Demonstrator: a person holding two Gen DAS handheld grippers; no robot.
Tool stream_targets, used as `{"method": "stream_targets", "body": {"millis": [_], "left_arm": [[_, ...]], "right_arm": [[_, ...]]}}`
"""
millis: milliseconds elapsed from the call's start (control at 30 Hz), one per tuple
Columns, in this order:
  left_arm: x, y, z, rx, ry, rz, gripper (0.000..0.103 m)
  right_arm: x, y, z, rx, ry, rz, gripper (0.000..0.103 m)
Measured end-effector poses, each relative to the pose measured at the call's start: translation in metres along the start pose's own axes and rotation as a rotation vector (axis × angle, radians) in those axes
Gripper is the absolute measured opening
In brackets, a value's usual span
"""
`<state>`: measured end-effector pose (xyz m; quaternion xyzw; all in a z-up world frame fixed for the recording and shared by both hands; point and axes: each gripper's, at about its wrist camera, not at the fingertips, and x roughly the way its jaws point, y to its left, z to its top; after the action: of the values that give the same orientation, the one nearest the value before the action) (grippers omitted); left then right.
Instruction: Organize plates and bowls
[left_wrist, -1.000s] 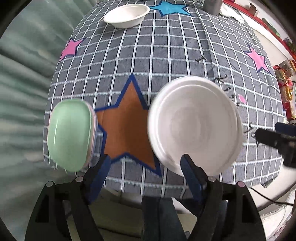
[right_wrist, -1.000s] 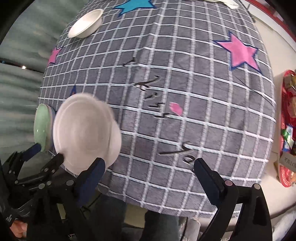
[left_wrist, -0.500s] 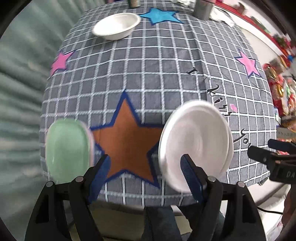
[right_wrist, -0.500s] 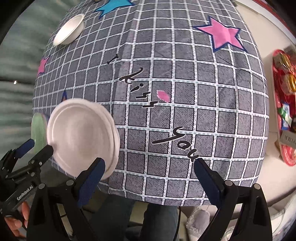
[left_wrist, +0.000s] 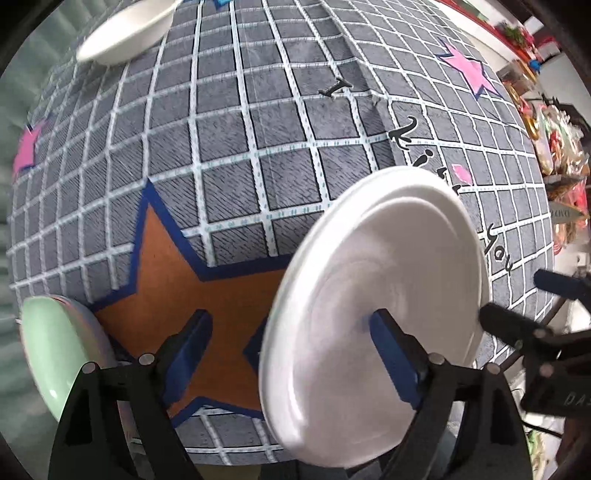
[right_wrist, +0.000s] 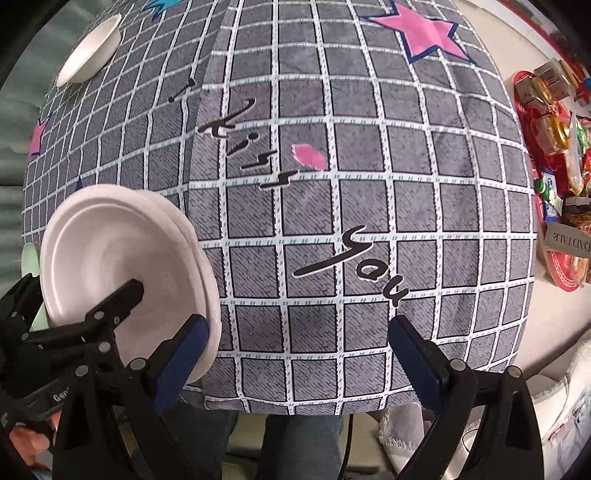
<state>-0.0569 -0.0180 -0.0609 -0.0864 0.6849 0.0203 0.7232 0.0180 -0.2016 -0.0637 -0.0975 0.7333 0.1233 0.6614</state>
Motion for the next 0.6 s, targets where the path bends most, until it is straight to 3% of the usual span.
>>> {"method": "stream_targets", "body": {"millis": [200, 300, 433, 600], "left_arm": [[-0.066, 0.015, 0.003, -0.042, -0.163, -0.036, 0.09], [-0.077, 0.022, 0.003, -0.086, -0.205, -0.035, 0.09], [-0.049, 0.036, 0.009, -0.126, -0.142, -0.053, 0.09], [-0.003, 0.024, 0.009, -0.029, -0.048, -0.015, 0.09]], "right_arm": [[-0.032, 0.001, 0.007, 0.02, -0.069, 0.024, 0.098], [-0.032, 0.006, 0.01, 0.004, -0.061, 0.023, 0.099], [-0.011, 0.011, 0.006, 0.0, -0.027, -0.008, 0.098], [0.004, 0.019, 0.003, -0.004, -0.003, -0.024, 0.099]]}}
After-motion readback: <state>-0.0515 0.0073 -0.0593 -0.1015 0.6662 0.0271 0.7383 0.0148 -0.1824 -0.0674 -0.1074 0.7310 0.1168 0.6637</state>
